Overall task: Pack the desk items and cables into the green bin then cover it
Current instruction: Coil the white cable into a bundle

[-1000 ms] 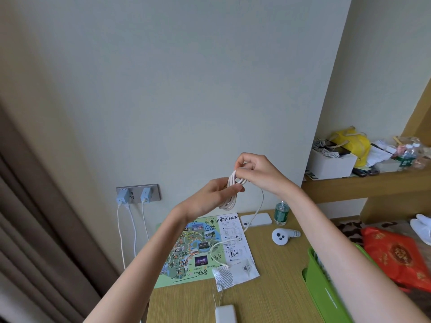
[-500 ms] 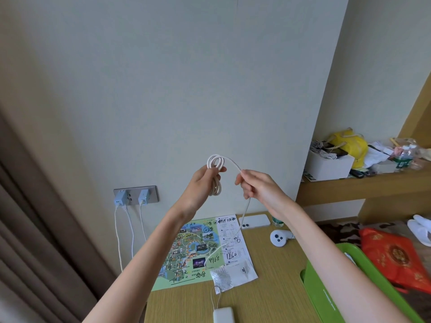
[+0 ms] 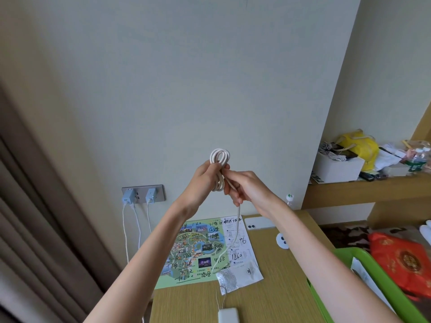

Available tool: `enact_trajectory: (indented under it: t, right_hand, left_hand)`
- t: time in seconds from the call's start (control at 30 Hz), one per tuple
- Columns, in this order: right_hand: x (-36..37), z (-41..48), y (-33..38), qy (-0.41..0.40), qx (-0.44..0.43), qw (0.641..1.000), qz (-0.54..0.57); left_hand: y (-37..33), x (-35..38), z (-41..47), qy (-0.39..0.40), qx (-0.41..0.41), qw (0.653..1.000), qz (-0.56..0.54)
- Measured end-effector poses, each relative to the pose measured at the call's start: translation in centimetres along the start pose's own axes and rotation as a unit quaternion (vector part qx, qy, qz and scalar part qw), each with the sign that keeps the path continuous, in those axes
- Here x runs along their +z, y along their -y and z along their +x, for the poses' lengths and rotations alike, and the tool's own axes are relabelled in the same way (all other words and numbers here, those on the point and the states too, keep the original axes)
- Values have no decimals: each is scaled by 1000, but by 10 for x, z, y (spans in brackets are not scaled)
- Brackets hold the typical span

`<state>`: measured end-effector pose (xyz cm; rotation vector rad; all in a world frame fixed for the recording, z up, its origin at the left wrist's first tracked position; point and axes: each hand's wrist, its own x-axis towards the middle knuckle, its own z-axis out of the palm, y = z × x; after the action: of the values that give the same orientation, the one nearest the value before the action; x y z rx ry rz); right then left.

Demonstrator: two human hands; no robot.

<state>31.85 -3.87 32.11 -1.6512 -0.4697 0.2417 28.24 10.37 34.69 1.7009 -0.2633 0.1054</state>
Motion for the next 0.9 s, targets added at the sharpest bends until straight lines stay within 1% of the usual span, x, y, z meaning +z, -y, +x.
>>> enact_trajectory:
  t: [0.1,0.27,0.4,0.47,0.63,0.7,0.77,0.9]
  right_hand:
    - [14,8,0,6,9,1000,-10]
    - [40,24,-9,43,3,999,22]
    - [59,38,-22,80,15,997,16]
    - [67,44,-29,88,22,996,3]
    - [83,58,-46,101,56,992,-44]
    - [87,61,-49,96,58,993,-47]
    - [90,64,-46,90,41,994,-36]
    - [98,71,-26,91,-17,996,-9]
  left_hand:
    - [4,-13,-2,-48,-29,998,-24]
    - [17,-42,-5,-116,-63,982,-132]
    - [25,-71,-7,-169,-54,950,-258]
    - [30,-86,-10,-190,-51,935,-295]
    - [38,-118,-21,-267,-74,934,-226]
    - [41,-129,-27,-284,-70,945,-146]
    - [47,-140,-31,-292,-59,953,-53]
    - [56,-151,-38,-305,-17,950,65]
